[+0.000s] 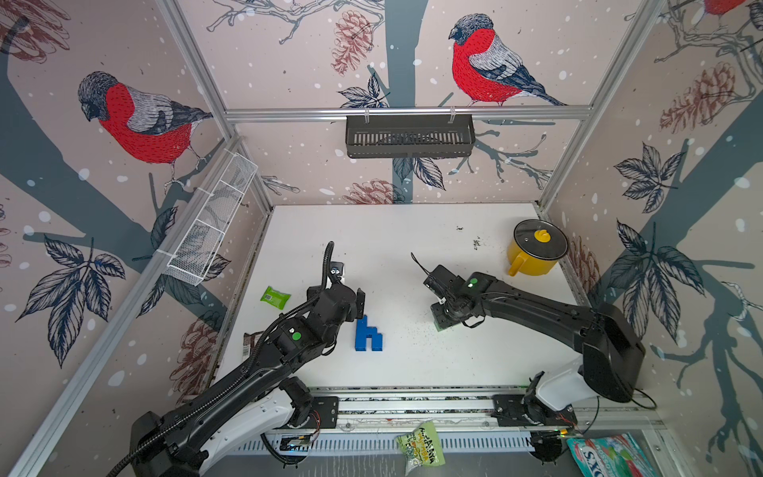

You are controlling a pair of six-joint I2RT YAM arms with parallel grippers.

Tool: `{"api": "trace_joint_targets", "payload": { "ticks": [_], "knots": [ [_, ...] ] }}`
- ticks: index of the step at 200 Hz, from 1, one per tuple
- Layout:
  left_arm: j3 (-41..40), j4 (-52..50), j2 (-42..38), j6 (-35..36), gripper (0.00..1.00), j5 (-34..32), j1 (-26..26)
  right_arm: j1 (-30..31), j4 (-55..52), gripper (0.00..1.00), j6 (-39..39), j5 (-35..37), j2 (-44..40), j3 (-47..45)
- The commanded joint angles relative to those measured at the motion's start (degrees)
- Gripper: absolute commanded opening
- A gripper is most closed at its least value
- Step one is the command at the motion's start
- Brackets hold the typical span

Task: Assemble the letter h with lego
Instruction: Assemble the lego brick with the lego brick.

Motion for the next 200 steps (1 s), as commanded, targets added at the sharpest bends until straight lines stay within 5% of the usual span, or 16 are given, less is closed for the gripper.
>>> {"api": "trace_joint_targets", "payload": {
  "ticks": [1, 200],
  "knots": [
    [-0.03, 0.62, -0.14, 0.14, 0.98, -1.08, 0.07, 0.17, -1.04, 0.37, 0.07, 0.93, 0.18, 0.33],
    [-0.07, 0.82, 0.05, 0.31, 0.98, -0.78, 0.11, -0.71, -4.62, 0.29, -2.39, 0.37, 5.13, 2.72]
  ]
}}
